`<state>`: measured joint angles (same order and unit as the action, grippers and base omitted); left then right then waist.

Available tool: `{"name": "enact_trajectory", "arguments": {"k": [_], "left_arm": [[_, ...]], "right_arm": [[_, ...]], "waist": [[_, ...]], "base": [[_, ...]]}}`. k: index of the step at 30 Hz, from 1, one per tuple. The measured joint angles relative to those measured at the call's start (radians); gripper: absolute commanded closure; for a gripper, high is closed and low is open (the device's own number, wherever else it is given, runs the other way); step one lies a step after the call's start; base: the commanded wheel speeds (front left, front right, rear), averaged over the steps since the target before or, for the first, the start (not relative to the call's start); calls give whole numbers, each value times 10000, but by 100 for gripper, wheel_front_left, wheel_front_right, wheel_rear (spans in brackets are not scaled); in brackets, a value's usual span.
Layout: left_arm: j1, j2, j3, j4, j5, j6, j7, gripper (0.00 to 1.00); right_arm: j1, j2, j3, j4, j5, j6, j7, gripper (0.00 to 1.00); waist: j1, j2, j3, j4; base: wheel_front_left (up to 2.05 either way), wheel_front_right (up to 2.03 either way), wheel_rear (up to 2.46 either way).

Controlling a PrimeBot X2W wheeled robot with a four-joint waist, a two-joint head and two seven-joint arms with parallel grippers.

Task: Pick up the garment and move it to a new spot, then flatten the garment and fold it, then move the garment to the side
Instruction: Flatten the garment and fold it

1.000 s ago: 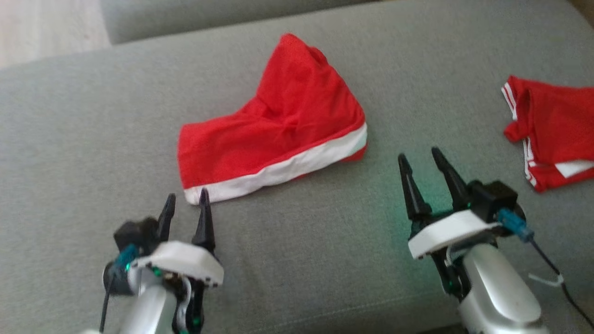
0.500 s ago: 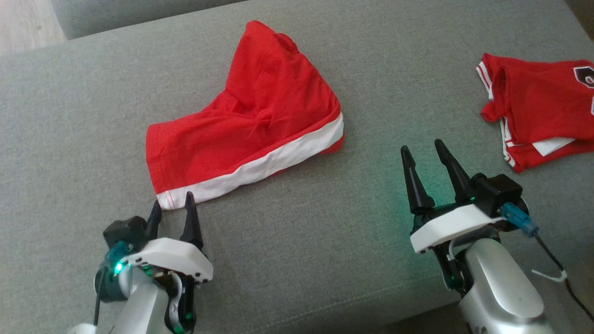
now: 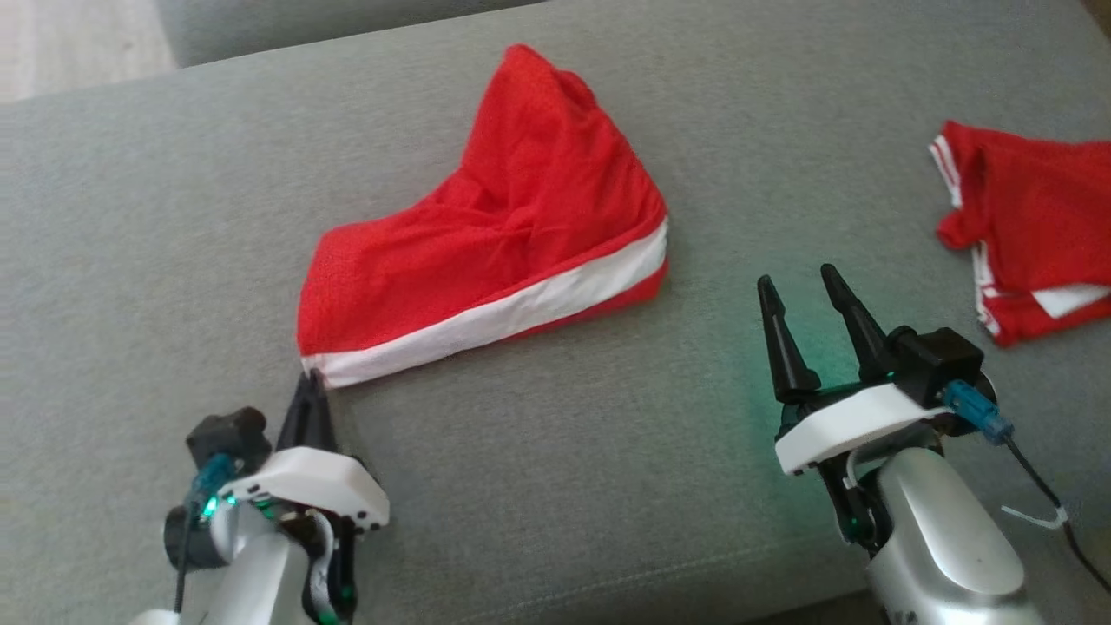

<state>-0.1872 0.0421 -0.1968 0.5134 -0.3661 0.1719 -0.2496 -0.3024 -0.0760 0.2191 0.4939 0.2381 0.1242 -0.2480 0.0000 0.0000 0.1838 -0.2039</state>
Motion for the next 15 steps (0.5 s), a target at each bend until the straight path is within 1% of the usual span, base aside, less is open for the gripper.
{"name": "enact_trajectory", "arguments": {"k": [4, 8, 11, 15], "left_arm": [[112, -12, 418, -276, 282, 77, 0, 100], [220, -21, 769, -337, 642, 98, 2, 100], [186, -21, 1024, -391, 844, 102, 2, 100], [155, -27, 1083, -393, 1076, 84, 2, 100]], "right_arm": [[-4, -102, 86, 81, 2, 0, 0, 0], [-130, -297, 428, 407, 98, 0, 0, 0], [-474, -472, 869, 752, 265, 0, 0, 0], [-1022, -667, 1649, 1264, 541, 0, 0, 0]], "waist": [[0, 0, -1, 429], [0, 0, 98, 910], [0, 0, 220, 1246], [0, 0, 393, 1602]], "base": [[0, 0, 0], [0, 0, 0], [0, 0, 0], [0, 0, 0]]}}
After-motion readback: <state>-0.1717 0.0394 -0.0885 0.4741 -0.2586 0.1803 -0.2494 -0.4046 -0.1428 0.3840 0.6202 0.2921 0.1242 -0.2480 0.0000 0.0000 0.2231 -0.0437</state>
